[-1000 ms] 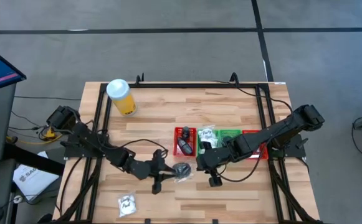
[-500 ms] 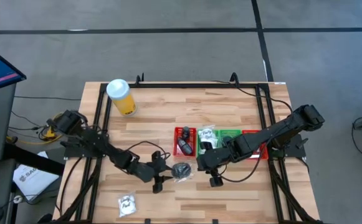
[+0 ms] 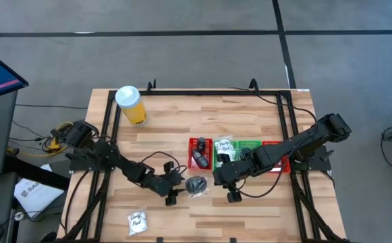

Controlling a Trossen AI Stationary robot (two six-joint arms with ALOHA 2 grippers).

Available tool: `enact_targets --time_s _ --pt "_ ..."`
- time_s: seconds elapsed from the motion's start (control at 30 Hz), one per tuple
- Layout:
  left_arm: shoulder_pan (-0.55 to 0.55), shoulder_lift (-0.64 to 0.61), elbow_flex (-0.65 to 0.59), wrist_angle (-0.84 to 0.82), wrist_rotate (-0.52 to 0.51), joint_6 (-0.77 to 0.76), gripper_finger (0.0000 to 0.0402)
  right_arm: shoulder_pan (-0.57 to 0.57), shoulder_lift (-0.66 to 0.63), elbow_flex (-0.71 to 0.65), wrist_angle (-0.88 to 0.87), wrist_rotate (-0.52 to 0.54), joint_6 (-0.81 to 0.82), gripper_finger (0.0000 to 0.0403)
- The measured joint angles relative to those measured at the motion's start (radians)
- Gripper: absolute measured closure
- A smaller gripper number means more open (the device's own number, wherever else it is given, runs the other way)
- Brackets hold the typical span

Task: Pick & Place Travel size toiletries
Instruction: Put the black hairbrush into the right green bin

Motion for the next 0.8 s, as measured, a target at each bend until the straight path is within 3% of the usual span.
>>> enact_targets --time_s 0.4,0.8 --pt "0.034 0.001 -0.049 -0.008 0.0 0.002 0.0148 0.0 0.0 0.0 -0.003 0.0 0.0 0.0395" --pt "0.039 0.031 -0.048 -0.005 0.021 0.028 0.0147 0.0 0.0 0.0 -0.003 0.0 0.0 0.0395"
